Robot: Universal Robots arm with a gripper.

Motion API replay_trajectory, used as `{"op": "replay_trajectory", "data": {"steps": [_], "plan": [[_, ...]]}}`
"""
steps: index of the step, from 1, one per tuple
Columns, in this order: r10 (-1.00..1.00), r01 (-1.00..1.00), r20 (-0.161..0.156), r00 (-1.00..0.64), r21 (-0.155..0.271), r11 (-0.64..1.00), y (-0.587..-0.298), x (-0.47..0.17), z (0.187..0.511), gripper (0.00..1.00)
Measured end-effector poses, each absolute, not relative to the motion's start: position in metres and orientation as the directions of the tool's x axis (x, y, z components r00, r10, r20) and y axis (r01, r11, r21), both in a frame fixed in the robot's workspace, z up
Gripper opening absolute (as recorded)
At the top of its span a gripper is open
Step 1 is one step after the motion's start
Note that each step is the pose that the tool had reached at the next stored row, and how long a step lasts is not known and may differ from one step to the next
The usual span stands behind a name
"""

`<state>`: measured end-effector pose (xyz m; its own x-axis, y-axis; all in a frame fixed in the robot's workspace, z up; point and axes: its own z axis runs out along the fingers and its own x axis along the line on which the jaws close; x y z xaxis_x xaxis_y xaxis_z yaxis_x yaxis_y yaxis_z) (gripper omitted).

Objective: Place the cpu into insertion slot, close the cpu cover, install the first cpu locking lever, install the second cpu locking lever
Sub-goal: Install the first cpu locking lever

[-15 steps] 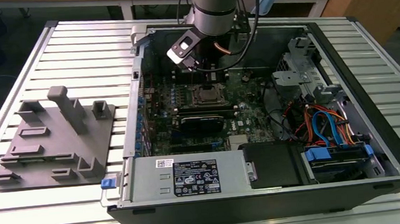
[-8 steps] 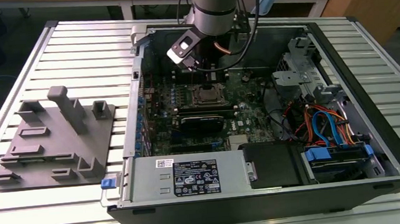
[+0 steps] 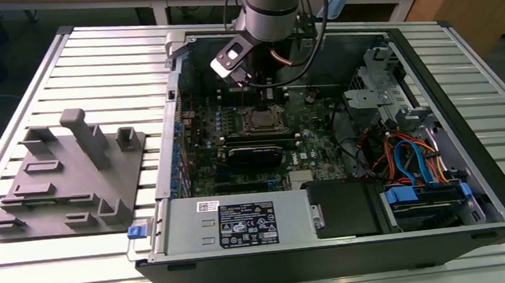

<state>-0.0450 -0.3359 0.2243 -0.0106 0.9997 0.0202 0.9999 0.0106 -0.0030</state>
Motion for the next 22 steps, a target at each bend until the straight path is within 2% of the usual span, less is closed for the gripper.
{"op": "replay_trajectory", "data": {"steps": [22], "plan": [[1.000, 1.000, 0.020, -0.011, -0.003, 0.011, -0.336, -0.045, 0.268, 0.10]]}}
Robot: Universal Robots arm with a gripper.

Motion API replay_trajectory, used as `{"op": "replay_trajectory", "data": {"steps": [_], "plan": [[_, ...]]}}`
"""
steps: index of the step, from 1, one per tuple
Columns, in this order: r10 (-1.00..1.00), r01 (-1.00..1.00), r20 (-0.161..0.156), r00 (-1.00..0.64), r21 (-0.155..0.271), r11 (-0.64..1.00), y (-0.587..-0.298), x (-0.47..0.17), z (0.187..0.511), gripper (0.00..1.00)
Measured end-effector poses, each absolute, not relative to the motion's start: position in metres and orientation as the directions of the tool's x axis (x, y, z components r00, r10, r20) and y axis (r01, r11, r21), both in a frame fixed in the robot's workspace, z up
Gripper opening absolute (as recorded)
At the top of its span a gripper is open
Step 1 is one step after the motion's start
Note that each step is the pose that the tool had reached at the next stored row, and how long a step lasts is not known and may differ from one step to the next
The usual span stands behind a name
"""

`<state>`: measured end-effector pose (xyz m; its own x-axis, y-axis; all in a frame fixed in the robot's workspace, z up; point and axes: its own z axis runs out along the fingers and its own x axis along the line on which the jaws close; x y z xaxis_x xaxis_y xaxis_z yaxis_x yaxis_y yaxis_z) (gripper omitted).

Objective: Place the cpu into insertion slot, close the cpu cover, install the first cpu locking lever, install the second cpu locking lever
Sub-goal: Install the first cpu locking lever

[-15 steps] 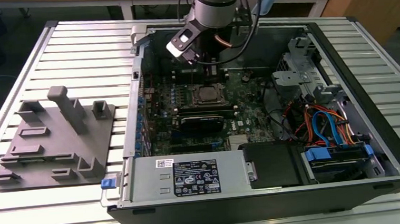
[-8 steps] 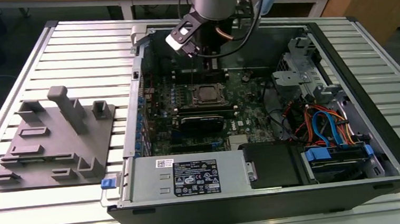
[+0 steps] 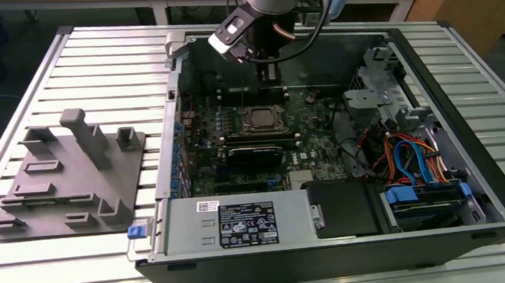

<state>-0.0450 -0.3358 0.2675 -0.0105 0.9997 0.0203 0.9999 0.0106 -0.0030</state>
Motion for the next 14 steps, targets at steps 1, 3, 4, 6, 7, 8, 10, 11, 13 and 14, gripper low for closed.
{"op": "replay_trajectory", "data": {"steps": [1, 3, 4, 6, 7, 8, 10, 11, 13, 14], "plan": [[1.000, 1.000, 0.020, -0.011, -0.003, 0.011, -0.3358, -0.0450, 0.2692, 0.10], [1.000, 1.000, 0.020, -0.011, -0.003, 0.011, -0.3358, -0.0450, 0.2704, 0.10], [1.000, 1.000, 0.020, -0.011, -0.003, 0.011, -0.3358, -0.0450, 0.2704, 0.10], [1.000, 1.000, 0.020, -0.011, -0.003, 0.011, -0.3358, -0.0450, 0.2705, 0.10], [1.000, 1.000, 0.020, -0.011, -0.003, 0.011, -0.3358, -0.0450, 0.2706, 0.10], [1.000, 1.000, 0.020, -0.011, -0.003, 0.011, -0.3358, -0.0450, 0.2707, 0.10], [1.000, 1.000, 0.020, -0.011, -0.003, 0.011, -0.3358, -0.0450, 0.2708, 0.10], [1.000, 1.000, 0.020, -0.011, -0.003, 0.011, -0.3358, -0.0450, 0.2708, 0.10], [1.000, 1.000, 0.020, -0.012, -0.003, 0.012, -0.3358, -0.0450, 0.2708, 0.10], [1.000, 1.000, 0.020, -0.014, -0.003, 0.014, -0.3358, -0.0450, 0.2708, 0.10]]}}
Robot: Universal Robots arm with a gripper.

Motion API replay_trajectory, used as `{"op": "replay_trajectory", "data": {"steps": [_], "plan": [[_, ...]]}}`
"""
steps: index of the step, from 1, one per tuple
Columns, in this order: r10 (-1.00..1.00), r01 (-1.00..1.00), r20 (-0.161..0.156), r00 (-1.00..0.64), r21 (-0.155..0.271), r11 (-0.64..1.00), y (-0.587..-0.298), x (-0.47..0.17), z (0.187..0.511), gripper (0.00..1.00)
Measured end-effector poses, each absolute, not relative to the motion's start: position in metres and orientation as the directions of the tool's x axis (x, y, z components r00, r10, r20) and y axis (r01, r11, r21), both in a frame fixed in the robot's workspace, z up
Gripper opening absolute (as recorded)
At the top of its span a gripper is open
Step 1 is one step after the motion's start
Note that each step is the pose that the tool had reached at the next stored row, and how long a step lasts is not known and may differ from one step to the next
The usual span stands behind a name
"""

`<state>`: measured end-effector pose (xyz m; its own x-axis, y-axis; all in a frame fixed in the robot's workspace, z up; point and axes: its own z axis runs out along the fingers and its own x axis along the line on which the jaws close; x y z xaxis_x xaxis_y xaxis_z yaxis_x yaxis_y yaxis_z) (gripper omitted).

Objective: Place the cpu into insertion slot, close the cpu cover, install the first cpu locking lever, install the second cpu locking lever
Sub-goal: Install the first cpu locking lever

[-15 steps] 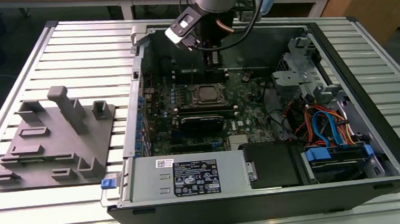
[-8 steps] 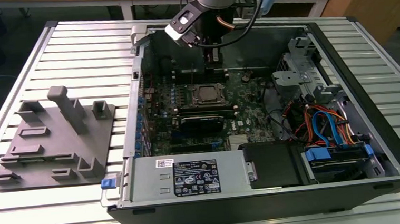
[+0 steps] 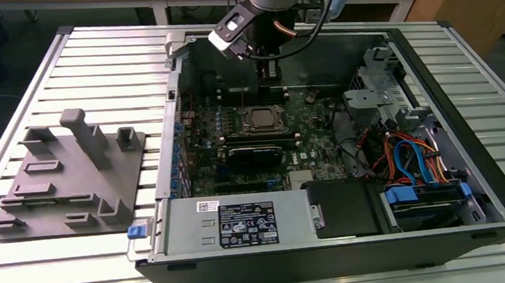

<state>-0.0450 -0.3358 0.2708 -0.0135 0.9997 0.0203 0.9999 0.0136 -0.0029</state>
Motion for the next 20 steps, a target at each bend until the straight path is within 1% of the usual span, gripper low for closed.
{"op": "replay_trajectory", "data": {"steps": [5, 12, 20], "plan": [[0.999, 0.999, 0.020, -0.044, -0.003, 0.044, -0.3359, -0.0450, 0.2709, 0.10], [0.992, 0.992, 0.020, -0.126, -0.003, 0.126, -0.3359, -0.0450, 0.2709, 0.10], [0.991, 0.991, 0.020, -0.134, -0.003, 0.134, -0.3359, -0.0450, 0.2708, 0.10]]}}
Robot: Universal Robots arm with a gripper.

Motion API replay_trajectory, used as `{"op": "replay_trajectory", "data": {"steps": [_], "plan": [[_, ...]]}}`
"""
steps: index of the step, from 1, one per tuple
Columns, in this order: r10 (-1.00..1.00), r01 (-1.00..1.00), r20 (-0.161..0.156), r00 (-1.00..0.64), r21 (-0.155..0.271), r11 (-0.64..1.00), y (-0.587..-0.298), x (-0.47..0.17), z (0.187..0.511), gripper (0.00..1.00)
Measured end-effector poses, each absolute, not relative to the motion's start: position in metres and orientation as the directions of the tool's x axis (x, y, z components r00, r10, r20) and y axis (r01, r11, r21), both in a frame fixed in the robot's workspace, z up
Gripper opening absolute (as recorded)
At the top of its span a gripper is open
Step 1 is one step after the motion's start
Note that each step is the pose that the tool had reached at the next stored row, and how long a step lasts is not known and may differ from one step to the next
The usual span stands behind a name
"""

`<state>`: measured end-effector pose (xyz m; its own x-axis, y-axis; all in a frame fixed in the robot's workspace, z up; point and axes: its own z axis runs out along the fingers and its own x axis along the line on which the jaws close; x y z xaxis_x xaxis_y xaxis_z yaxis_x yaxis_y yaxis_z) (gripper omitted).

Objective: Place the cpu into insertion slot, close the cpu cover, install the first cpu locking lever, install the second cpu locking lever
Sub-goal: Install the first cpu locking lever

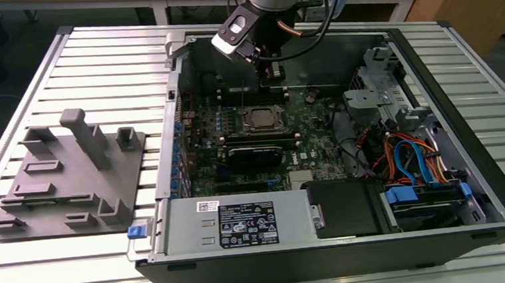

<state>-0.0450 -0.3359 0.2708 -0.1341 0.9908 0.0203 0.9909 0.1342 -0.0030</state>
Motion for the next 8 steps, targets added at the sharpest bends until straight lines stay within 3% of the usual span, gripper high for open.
{"op": "replay_trajectory", "data": {"steps": [8], "plan": [[0.990, 0.990, 0.020, -0.138, -0.003, 0.138, -0.3359, -0.0450, 0.2708, 0.10]]}}
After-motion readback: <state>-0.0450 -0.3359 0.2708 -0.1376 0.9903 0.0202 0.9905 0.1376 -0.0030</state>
